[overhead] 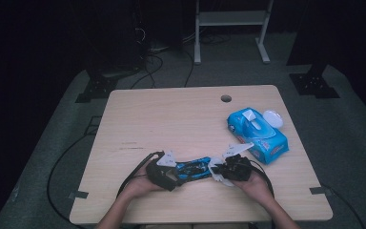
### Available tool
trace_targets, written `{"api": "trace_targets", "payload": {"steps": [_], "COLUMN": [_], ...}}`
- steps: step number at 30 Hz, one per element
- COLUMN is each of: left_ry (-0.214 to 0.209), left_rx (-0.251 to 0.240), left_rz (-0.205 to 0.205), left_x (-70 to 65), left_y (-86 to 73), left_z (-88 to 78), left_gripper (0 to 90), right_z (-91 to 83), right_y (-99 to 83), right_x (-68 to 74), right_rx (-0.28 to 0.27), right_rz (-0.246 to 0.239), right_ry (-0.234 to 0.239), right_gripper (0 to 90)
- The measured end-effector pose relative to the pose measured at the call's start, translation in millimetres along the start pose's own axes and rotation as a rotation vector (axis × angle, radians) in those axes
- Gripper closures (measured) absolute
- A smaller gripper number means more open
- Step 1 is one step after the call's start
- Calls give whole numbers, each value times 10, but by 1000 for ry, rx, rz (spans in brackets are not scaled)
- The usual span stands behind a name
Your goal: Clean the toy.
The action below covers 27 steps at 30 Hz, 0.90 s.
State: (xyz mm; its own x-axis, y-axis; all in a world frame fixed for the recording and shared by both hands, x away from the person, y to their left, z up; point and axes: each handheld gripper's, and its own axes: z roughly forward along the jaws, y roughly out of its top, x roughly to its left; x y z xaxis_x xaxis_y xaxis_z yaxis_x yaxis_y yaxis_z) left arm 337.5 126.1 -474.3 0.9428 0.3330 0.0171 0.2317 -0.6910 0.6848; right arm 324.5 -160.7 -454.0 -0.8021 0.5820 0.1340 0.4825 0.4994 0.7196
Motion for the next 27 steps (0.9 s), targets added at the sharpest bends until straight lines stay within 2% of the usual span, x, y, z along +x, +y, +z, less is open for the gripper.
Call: {"api": "trace_targets", "payload": {"steps": [3,6,8,10,13,15,17,19,21,23,27], "left_ry": [1,2,1,-1,0,0,-1,-2,-2,-2,-1], "left_rx": [0,-1,1,-6,-3,-3,-6,-4,-5,-5,-6], "left_rz": [-1,-2,1,-1,1,0,-2,1,2,3,-1], "left_x": [-2,-5,-3,-2,-2,-2,-2,1,2,4,0], "left_y": [0,1,3,-2,3,0,-4,-5,-6,-5,-3], "left_z": [0,2,1,5,6,3,2,0,0,1,3], "left_gripper": [260,260,260,259,260,260,260,260,260,260,260], "right_z": [13,36,45,76,164,236,274,271,242,204,135], "right_y": [41,24,16,52,173,259,305,287,239,171,108], "right_x": [-16,-147,-247,-250,-228,-222,-250,-302,-335,-352,-237], "right_rx": [10,49,25,16,-7,-23,-27,-36,-14,-5,-10], "right_rz": [0,12,61,59,54,38,43,66,73,86,48], "right_ry": [2,-74,-68,-78,-51,-46,-49,-46,-69,-66,-72], "right_gripper": [827,826,826,826,826,826,825,825,825,826,828]}}
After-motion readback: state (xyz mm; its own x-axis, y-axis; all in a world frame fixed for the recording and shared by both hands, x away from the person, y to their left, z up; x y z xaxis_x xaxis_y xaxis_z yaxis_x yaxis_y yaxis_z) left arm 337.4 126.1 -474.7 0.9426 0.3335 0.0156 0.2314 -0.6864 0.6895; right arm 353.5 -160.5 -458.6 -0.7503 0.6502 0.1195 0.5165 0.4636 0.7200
